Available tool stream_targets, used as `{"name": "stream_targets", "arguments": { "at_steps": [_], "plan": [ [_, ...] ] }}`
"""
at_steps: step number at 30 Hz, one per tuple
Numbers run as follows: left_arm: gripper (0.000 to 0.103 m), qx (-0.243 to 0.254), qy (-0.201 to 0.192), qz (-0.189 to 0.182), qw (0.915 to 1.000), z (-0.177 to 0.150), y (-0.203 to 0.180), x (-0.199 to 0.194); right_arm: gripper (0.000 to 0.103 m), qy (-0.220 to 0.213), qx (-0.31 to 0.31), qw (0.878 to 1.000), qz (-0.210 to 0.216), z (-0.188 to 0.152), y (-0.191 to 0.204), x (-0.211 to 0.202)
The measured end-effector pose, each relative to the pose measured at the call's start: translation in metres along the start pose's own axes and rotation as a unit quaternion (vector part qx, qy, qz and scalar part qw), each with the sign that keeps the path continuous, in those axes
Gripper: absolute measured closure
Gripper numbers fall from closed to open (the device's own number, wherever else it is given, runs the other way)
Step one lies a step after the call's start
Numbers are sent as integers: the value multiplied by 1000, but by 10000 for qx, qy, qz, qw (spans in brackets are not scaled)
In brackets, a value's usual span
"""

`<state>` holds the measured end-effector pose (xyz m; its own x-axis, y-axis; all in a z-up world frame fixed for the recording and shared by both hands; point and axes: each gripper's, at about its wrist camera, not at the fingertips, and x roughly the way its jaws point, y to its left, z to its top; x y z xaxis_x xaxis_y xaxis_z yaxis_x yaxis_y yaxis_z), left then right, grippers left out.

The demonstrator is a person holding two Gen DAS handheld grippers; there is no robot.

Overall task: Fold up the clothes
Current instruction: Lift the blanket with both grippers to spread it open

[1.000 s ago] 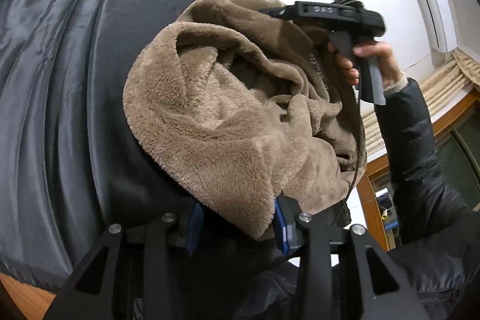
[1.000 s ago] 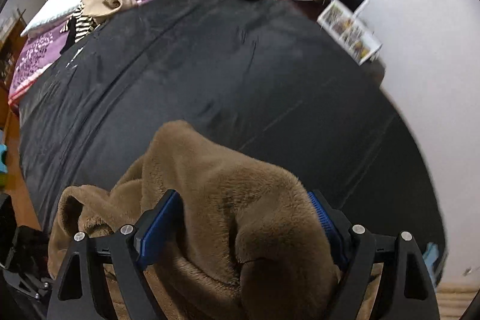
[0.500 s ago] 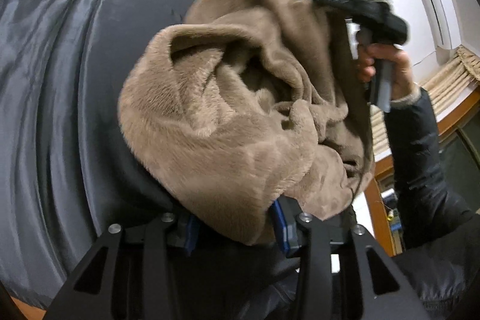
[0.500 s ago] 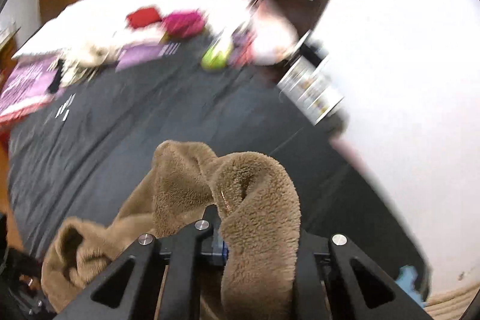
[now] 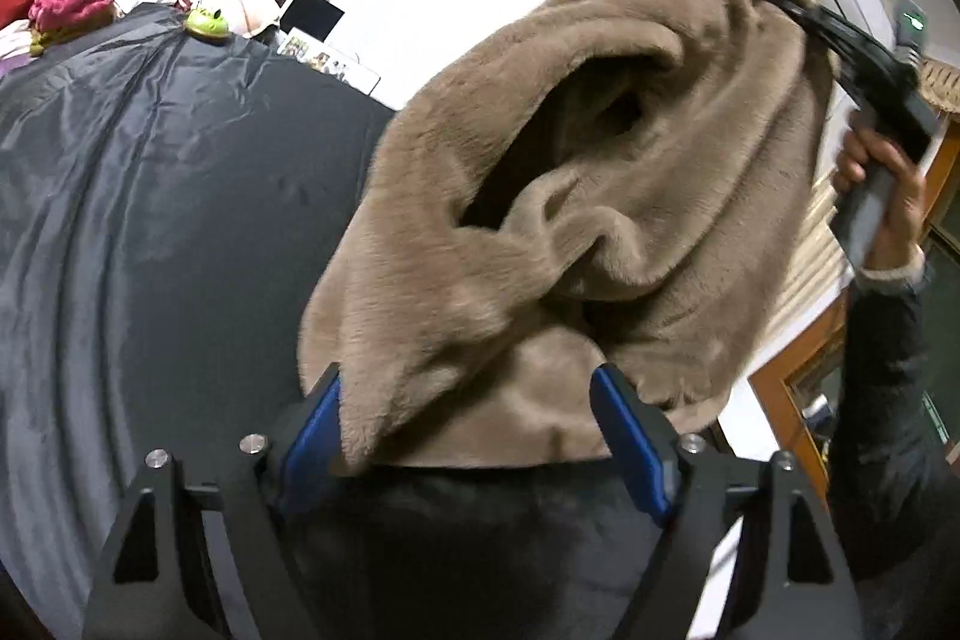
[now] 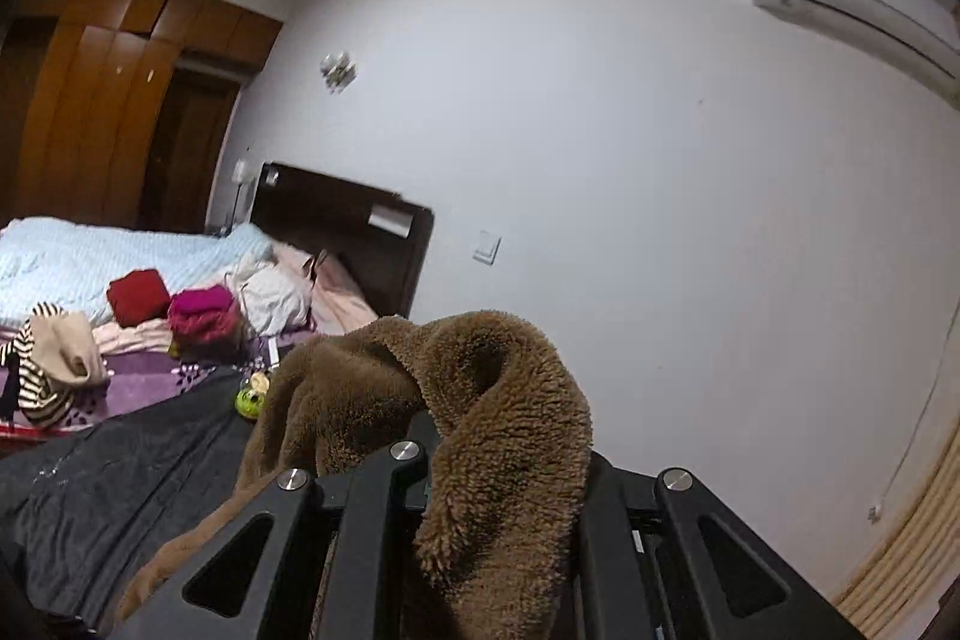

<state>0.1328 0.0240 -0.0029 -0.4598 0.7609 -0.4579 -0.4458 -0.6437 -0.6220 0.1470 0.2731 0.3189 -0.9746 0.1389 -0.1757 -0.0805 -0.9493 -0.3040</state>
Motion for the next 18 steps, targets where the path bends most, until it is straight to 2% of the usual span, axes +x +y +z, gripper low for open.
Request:
{"name": "stream_targets", "arguments": {
  "at_steps": [4, 5, 7, 9, 11, 13, 15, 18],
  "plan": [
    [20, -14, 25, 263, 9997, 4, -1, 25, 91, -178, 97, 9997, -107, 2, -13, -17],
    [23, -22, 23, 388, 9992, 5, 0, 30, 91, -226, 157, 9995, -142, 2, -15, -22],
    [44, -7, 105, 737, 9972, 7, 4, 44, 91, -313, 305, 9988, -231, -2, -27, -33],
    [82, 15, 229, 1102, 9936, 10, 6, 57, 91, -417, 430, 9975, -369, -5, -40, -41],
    [88, 48, 160, 1378, 9903, 18, 8, 60, 91, -528, 519, 9958, -535, -6, -54, -50],
    [91, 157, -209, 1669, 9856, 37, 5, 46, 91, -652, 577, 9936, -723, -9, -66, -59],
    [91, 240, -742, 1896, 9788, 65, 0, 21, 91, -791, 595, 9907, -937, -12, -78, -71],
    [91, 426, -1663, 2141, 9616, 114, -23, -32, 91, -997, 622, 9851, -1257, -17, -96, -87]
  ]
}}
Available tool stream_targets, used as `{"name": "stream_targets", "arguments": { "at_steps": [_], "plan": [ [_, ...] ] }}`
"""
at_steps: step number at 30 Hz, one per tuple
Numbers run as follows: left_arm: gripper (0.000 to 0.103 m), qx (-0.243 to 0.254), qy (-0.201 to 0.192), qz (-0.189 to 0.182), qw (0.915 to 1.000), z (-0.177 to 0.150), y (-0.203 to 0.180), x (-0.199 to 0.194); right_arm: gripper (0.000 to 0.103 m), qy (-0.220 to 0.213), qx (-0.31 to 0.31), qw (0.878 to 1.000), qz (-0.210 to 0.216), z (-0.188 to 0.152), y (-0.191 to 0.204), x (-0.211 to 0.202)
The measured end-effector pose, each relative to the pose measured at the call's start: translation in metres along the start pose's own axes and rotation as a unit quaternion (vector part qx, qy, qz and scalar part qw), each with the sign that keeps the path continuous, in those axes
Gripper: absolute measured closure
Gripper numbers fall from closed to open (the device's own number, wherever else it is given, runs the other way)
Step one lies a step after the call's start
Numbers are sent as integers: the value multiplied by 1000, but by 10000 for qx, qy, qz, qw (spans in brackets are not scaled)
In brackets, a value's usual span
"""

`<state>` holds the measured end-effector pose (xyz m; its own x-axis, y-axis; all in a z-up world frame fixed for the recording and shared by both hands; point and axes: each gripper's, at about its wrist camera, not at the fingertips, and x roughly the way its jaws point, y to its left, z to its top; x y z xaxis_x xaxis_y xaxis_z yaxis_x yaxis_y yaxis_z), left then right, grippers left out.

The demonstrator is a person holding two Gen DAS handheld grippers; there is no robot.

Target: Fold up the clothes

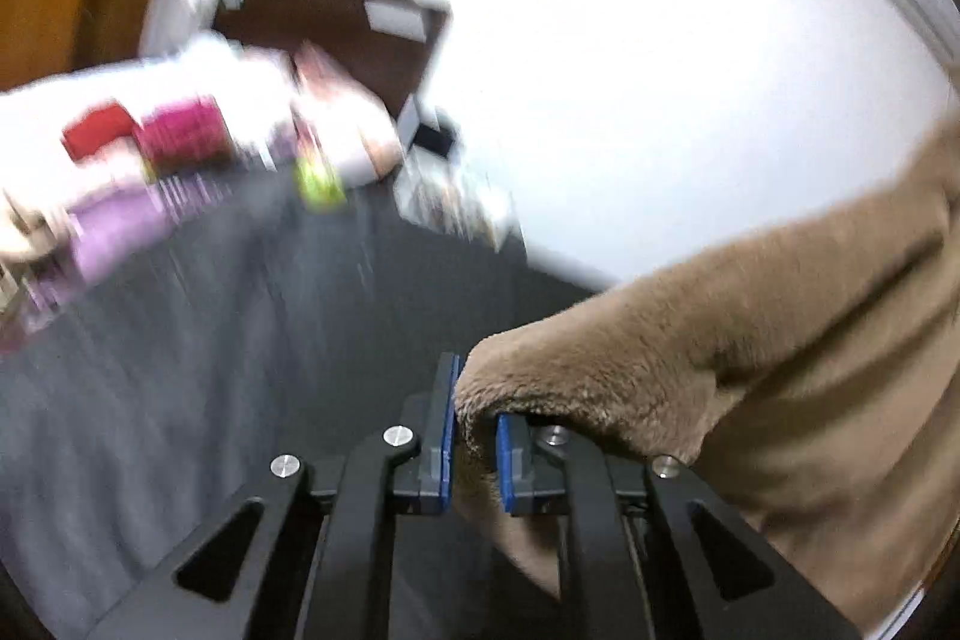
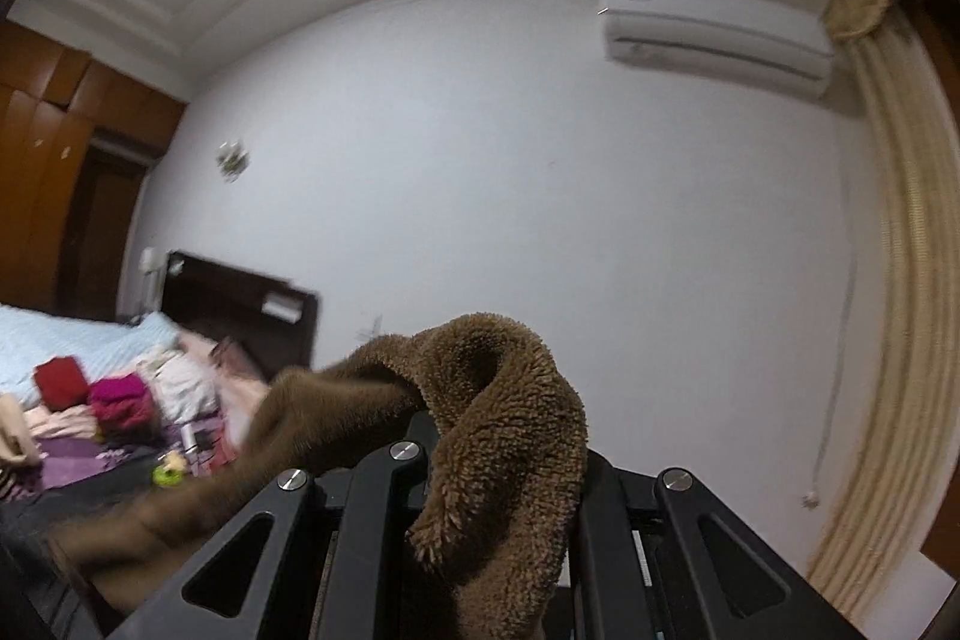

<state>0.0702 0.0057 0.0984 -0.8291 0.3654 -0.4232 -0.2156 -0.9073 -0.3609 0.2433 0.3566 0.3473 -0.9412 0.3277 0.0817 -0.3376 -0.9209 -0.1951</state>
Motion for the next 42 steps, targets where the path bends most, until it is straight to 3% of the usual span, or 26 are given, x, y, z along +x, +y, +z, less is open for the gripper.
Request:
{"name": "stream_targets", "arguments": {
  "at_steps": [3, 5, 10, 12, 14, 18, 25, 32, 38, 42],
  "plan": [
    [91, 143, -940, 193, 9953, 57, -9, -49, 91, -213, 39, 9995, -226, 2, -19, -13],
    [91, 269, -1532, 252, 9875, 88, -20, -85, 91, -404, 14, 9985, -365, 4, -26, -24],
    [91, 484, -2937, 303, 9542, 134, -44, -178, 91, -936, -101, 9941, -536, 7, -38, -61],
    [91, 611, -3196, 322, 9450, 135, -51, -199, 91, -1018, -151, 9933, -527, 4, -43, -77],
    [90, 776, -3149, 361, 9453, 127, -52, -203, 91, -995, -214, 9937, -476, -2, -49, -91],
    [88, 1102, -2996, 445, 9466, 107, -54, -209, 91, -302, -301, 9988, -244, -56, -49, -89],
    [88, 1351, -1681, 602, 9746, 36, -43, -137, 91, 980, -380, 9943, 173, -153, -48, -85],
    [88, 1293, -409, 605, 9889, -32, -30, -62, 91, 2116, -181, 9748, 686, -242, -46, -85],
    [88, 1316, 374, 682, 9882, -85, -16, -22, 90, 2793, 20, 9463, 1629, -294, -55, -94],
    [88, 1220, 726, 744, 9871, -111, -2, -9, 76, 3092, 175, 9270, 2115, -324, -58, -105]
  ]
}}
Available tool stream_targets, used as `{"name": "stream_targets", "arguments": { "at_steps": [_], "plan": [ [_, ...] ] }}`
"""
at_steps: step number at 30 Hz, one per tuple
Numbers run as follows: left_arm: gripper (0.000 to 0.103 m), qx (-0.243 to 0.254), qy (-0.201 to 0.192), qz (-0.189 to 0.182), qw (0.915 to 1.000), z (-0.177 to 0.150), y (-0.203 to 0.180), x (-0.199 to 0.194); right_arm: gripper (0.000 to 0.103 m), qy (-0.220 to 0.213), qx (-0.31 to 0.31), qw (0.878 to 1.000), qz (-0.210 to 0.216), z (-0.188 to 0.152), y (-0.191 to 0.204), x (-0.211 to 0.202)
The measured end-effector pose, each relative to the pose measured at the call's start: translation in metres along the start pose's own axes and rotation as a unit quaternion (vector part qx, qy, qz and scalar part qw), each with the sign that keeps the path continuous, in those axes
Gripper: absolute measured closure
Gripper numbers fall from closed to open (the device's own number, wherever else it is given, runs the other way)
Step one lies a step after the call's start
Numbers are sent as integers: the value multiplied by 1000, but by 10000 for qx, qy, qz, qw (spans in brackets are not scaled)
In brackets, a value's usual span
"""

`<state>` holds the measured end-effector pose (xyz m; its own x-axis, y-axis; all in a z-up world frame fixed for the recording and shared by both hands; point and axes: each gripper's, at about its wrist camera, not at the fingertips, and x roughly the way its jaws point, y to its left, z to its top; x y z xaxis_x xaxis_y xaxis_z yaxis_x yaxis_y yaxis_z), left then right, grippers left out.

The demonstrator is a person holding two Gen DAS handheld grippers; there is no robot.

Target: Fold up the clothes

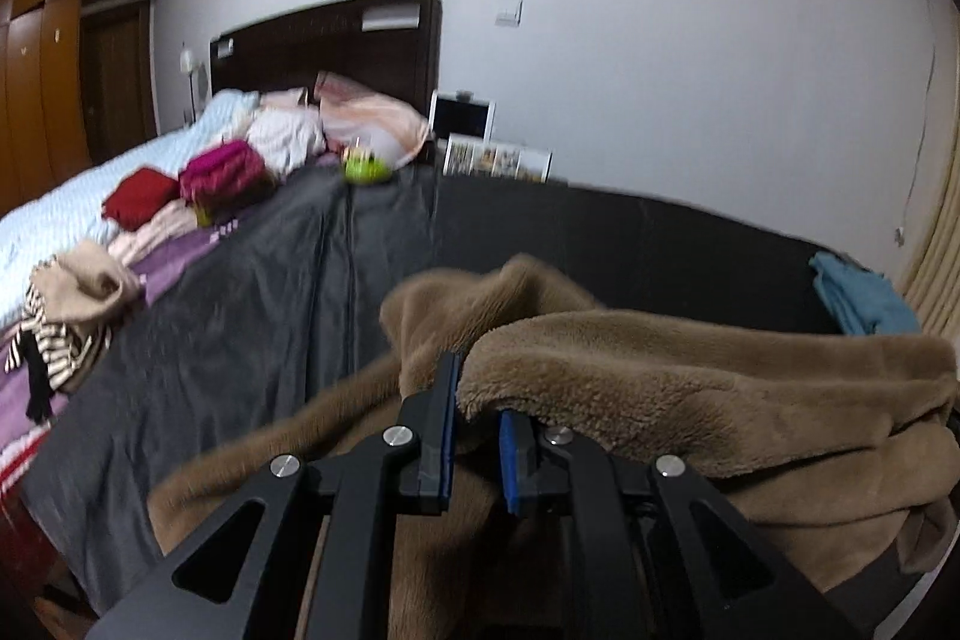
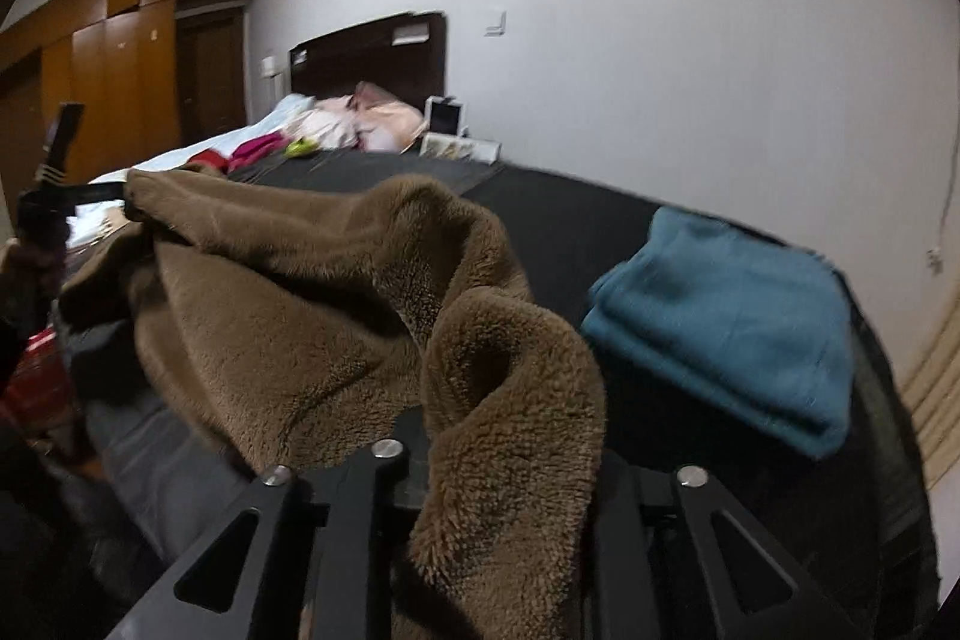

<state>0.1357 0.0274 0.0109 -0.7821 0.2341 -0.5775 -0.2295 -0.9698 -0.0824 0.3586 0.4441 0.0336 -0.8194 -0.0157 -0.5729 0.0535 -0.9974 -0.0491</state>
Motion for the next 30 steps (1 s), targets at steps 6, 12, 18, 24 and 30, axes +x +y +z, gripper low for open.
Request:
{"name": "stream_targets", "arguments": {
  "at_steps": [6, 12, 18, 24, 30],
  "plan": [
    [87, -102, 135, -73, 9998, -8, 3, 6, 29, -235, 56, 9996, -115, 12, -14, -25],
    [83, -49, 41, -192, 9998, 0, -5, 0, 29, -683, 22, 9970, -350, 46, -12, -44],
    [80, -163, 26, -314, 9994, 8, -3, 3, 29, -271, -1303, 9910, -156, 72, 37, -2],
    [78, -135, -11, -417, 9990, 12, -3, 3, 35, 657, -1822, 9808, -241, 73, 47, 65],
    [76, -118, -45, -529, 9985, 20, -3, 3, 92, 459, -958, 9937, 346, 89, 34, 46]
  ]
}}
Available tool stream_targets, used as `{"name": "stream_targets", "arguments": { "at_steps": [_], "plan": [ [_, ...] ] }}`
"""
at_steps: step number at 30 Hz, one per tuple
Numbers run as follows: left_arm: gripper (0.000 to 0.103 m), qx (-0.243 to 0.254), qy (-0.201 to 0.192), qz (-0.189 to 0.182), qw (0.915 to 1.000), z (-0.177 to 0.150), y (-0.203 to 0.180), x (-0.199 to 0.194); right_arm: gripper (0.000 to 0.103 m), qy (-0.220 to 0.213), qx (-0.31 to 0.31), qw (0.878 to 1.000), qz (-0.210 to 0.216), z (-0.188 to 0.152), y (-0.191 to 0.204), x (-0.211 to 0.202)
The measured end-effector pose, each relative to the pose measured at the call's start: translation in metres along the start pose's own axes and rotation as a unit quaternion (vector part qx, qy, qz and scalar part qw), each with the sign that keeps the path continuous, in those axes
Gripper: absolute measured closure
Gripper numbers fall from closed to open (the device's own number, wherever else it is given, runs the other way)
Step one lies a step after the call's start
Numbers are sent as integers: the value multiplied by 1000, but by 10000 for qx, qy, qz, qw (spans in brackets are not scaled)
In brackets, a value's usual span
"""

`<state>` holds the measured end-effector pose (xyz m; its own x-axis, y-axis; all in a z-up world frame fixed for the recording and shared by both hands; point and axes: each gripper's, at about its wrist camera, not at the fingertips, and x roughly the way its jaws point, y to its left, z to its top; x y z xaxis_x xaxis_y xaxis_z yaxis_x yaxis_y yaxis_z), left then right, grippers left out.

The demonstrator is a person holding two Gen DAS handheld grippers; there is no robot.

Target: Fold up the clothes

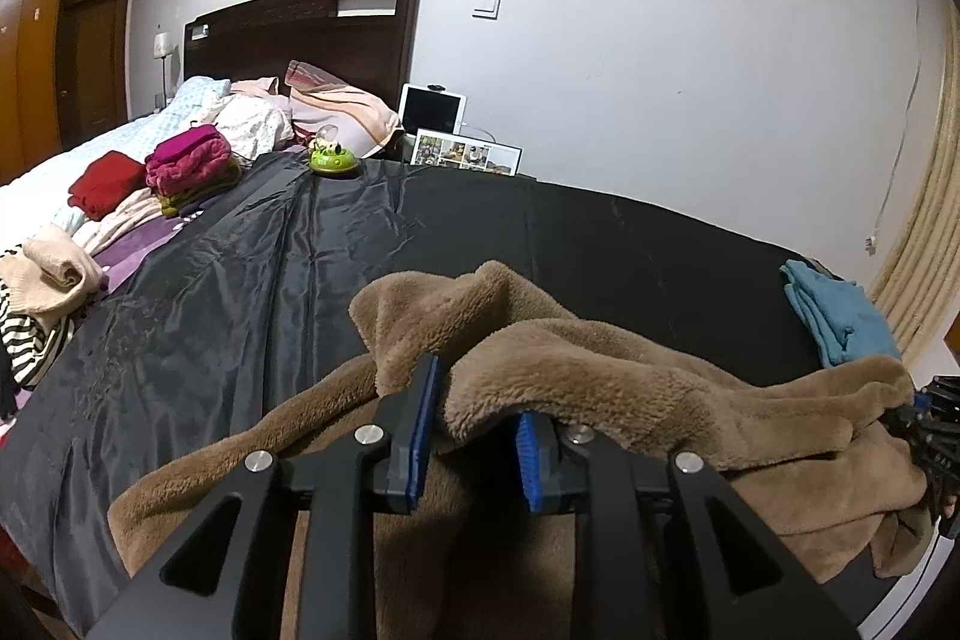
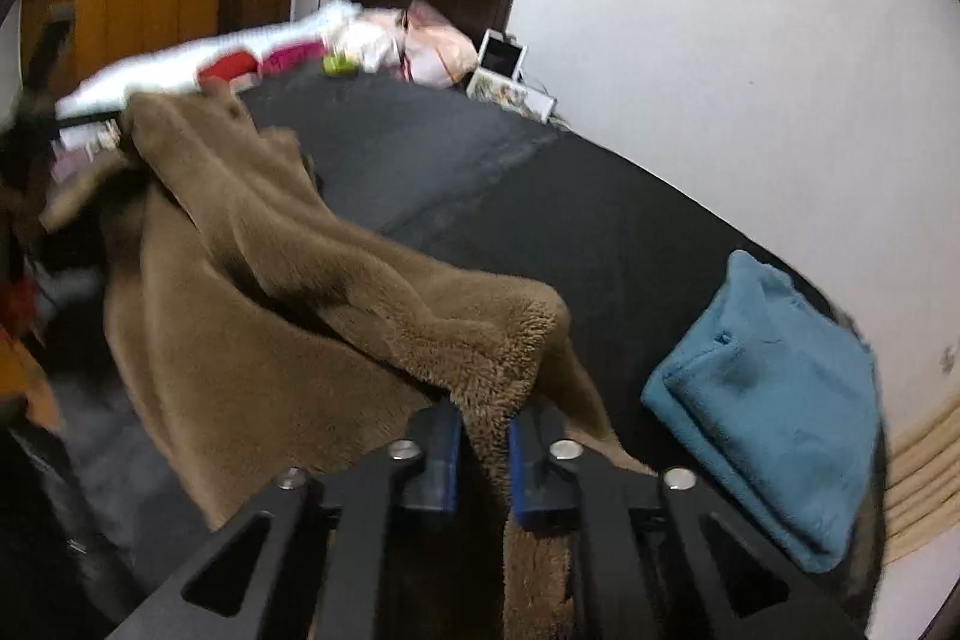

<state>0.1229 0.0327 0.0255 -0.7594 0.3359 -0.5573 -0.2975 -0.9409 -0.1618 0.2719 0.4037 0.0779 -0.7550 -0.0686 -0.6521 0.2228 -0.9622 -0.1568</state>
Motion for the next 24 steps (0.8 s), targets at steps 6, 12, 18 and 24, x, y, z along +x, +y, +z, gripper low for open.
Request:
{"name": "stream_targets", "arguments": {
  "at_steps": [6, 12, 18, 24],
  "plan": [
    [75, 137, -402, -311, 9986, 20, -4, -29, 93, -949, 743, 9892, 834, 18, -10, -61],
    [75, -10, -1324, -807, 9879, 43, 12, -107, 93, -2101, 1114, 9554, 1748, 22, -25, -139],
    [60, 124, -1799, -1086, 9776, 45, 24, -176, 93, -2341, 1282, 9434, 1967, 7, -29, -168],
    [28, 372, -1011, -344, 9936, 34, 17, -123, 93, -747, 1684, 9769, 1085, -8, -27, -88]
  ]
}}
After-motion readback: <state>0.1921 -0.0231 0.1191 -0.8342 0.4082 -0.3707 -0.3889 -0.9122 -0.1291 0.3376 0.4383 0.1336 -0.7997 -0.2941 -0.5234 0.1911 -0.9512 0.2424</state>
